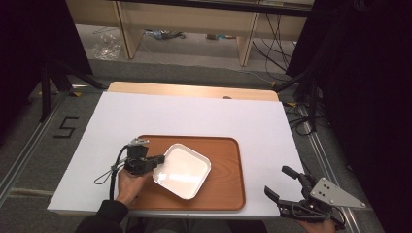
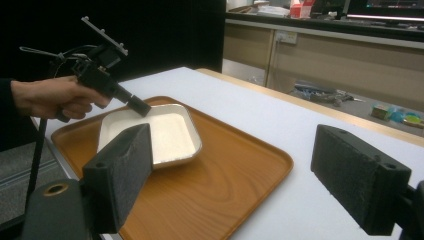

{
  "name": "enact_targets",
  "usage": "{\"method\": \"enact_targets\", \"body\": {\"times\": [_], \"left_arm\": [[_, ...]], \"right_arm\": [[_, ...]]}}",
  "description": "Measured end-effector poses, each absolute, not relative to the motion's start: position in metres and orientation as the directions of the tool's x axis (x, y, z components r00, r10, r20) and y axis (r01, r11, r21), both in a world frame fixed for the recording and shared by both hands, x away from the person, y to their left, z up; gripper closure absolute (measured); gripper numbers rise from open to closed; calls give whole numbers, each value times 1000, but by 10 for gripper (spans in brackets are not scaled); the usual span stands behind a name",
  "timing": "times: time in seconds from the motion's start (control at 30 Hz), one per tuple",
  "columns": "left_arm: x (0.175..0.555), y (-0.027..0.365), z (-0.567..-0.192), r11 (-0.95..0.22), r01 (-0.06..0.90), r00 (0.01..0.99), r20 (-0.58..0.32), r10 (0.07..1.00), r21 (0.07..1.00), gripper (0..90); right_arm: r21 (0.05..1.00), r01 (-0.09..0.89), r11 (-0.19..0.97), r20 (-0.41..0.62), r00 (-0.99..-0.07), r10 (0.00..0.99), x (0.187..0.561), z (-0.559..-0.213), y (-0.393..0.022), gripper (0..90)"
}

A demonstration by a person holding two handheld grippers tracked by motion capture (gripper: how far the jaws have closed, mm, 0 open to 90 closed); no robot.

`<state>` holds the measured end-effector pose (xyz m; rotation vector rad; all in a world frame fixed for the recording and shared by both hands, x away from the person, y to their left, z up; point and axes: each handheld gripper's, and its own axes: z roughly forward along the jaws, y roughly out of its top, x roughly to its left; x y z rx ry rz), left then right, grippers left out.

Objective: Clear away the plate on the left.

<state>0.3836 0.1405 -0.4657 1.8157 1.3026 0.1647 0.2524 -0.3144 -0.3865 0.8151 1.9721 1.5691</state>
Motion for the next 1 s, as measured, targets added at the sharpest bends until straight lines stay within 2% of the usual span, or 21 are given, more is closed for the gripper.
{"method": "enact_targets", "body": {"times": [0.07, 0.2, 0.37, 0.47, 0.57, 0.7, 1.0], "left_arm": [[384, 140, -466, -112, 704, 464, -335, 820, 701, 884], [385, 138, -469, -116, 707, 464, -335, 820, 697, 884], [385, 135, -472, -143, 711, 472, -316, 823, 689, 883], [385, 133, -473, -166, 717, 483, -311, 819, 677, 882], [383, 131, -473, -182, 719, 487, -299, 821, 671, 880], [379, 131, -474, -280, 738, 528, -267, 807, 613, 868], [371, 133, -475, -301, 754, 531, -271, 803, 584, 839]], "right_arm": [[974, 130, 187, -44, -695, 717, 253, -386, -316, 177], [976, 149, 160, -10, -701, 713, 253, -387, -314, 177], [974, 130, 187, -45, -696, 717, 253, -386, -316, 178], [976, 144, 162, -14, -703, 711, 252, -387, -315, 178], [972, 148, 185, -30, -696, 718, 252, -386, -315, 178], [973, 143, 181, -30, -697, 716, 252, -386, -316, 179], [976, 133, 170, -30, -696, 718, 253, -387, -316, 180]]}}
